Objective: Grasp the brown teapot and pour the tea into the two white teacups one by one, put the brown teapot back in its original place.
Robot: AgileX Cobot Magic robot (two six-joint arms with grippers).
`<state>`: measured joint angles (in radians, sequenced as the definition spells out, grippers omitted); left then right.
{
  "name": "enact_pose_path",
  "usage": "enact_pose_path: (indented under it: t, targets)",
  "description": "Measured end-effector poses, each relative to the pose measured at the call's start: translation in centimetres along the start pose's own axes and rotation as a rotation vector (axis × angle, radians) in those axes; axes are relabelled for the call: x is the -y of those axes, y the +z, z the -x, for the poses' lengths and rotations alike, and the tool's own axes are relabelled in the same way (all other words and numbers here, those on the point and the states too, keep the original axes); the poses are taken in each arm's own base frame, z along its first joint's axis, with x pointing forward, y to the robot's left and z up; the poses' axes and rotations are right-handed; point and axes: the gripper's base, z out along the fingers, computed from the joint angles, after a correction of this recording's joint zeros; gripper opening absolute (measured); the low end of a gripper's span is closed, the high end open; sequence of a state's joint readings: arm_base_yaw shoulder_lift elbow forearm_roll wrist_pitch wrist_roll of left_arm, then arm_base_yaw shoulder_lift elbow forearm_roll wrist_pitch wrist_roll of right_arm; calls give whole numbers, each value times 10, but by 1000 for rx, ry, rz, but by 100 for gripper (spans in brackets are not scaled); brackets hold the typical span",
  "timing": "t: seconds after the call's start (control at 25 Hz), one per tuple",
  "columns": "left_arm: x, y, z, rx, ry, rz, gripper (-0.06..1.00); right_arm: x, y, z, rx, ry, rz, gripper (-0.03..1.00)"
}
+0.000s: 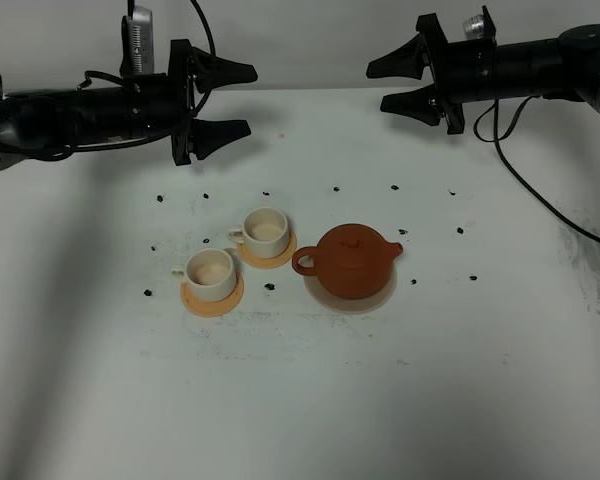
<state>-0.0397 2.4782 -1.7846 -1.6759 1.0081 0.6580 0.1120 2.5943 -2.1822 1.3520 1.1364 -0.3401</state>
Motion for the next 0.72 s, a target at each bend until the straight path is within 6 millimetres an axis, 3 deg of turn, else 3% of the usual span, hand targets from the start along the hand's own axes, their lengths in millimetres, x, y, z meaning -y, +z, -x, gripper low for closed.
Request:
enact_pose_path:
  t: [0.28, 0.48, 0.72]
  targets:
    - [11, -2, 2, 16, 199, 2, 68, 1, -2, 1, -24, -215, -69, 54]
    - [40, -11, 5, 44, 402, 99, 62, -12, -14, 11, -56, -435, -302, 54]
    - [72, -28, 6, 44, 649, 329, 62, -29, -24, 21, -20, -514, -428, 52]
